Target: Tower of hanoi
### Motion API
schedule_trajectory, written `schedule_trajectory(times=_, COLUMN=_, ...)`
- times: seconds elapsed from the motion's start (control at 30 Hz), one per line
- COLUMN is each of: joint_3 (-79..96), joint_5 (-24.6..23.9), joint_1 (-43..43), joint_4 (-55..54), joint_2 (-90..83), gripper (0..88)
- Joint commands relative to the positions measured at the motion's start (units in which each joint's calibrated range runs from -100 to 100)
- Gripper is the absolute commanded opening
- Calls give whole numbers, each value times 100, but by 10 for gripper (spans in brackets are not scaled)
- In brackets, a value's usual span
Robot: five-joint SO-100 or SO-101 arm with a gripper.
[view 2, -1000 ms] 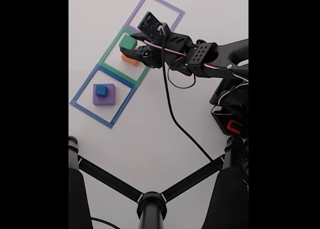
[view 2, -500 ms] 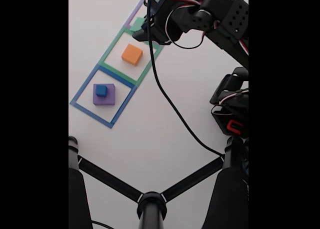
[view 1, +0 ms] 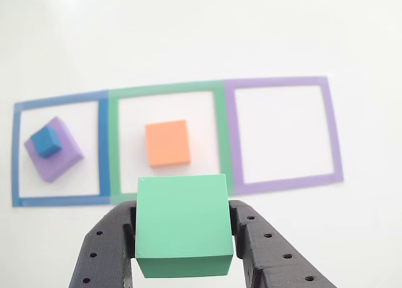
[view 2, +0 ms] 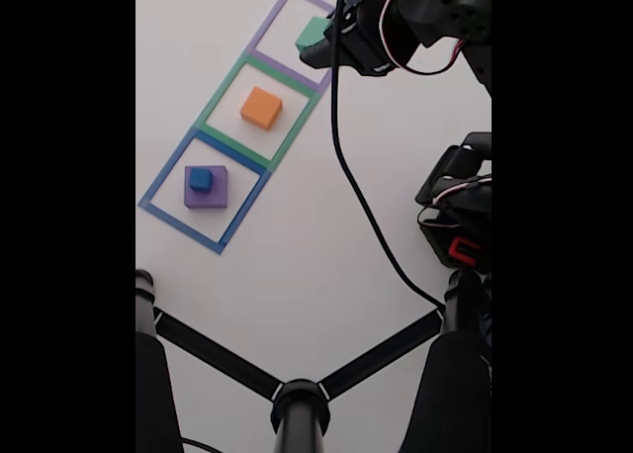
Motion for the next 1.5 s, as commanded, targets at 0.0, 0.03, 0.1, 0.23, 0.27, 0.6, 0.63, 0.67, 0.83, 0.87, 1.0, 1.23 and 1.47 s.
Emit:
schedule_trajectory(times=0.0, joint_3=-90, joint_5=0, joint_1=454, joint_4=-105, joint_2=-233, gripper=92)
schedule_trajectory(times=0.03, joint_3=37, joint_5=0, joint_1=584, joint_4=-170, joint_2=-281, gripper=91)
schedule_trajectory(times=0.1, joint_3=355, joint_5=0, joint_1=874, joint_4=-364, joint_2=-409, gripper=90)
schedule_trajectory(times=0.23, joint_3=773, joint_5=0, joint_1=1347, joint_4=-631, joint_2=-570, gripper=89)
schedule_trajectory(times=0.27, joint_3=809, joint_5=0, joint_1=1453, joint_4=-647, joint_2=-586, gripper=90)
schedule_trajectory(times=0.6, joint_3=2309, joint_5=0, joint_1=2345, joint_4=-2048, joint_2=-882, gripper=89)
schedule_trajectory(times=0.63, joint_3=2599, joint_5=0, joint_1=2391, joint_4=-2331, joint_2=-954, gripper=89)
schedule_trajectory(times=0.67, joint_3=2899, joint_5=0, joint_1=2422, joint_4=-2606, joint_2=-1026, gripper=89)
schedule_trajectory(times=0.83, joint_3=4762, joint_5=0, joint_1=2582, joint_4=-4249, joint_2=-1443, gripper=90)
schedule_trajectory(times=0.87, joint_3=5144, joint_5=0, joint_1=2597, joint_4=-4630, joint_2=-1531, gripper=91)
schedule_trajectory(times=1.0, joint_3=6579, joint_5=0, joint_1=2605, joint_4=-6240, joint_2=-1667, gripper=93)
schedule_trajectory(times=1.23, joint_3=7806, joint_5=0, joint_1=2429, joint_4=-8442, joint_2=-994, gripper=96)
schedule_trajectory(times=1.47, joint_3=7842, joint_5=0, joint_1=2254, joint_4=-10239, joint_2=504, gripper=97)
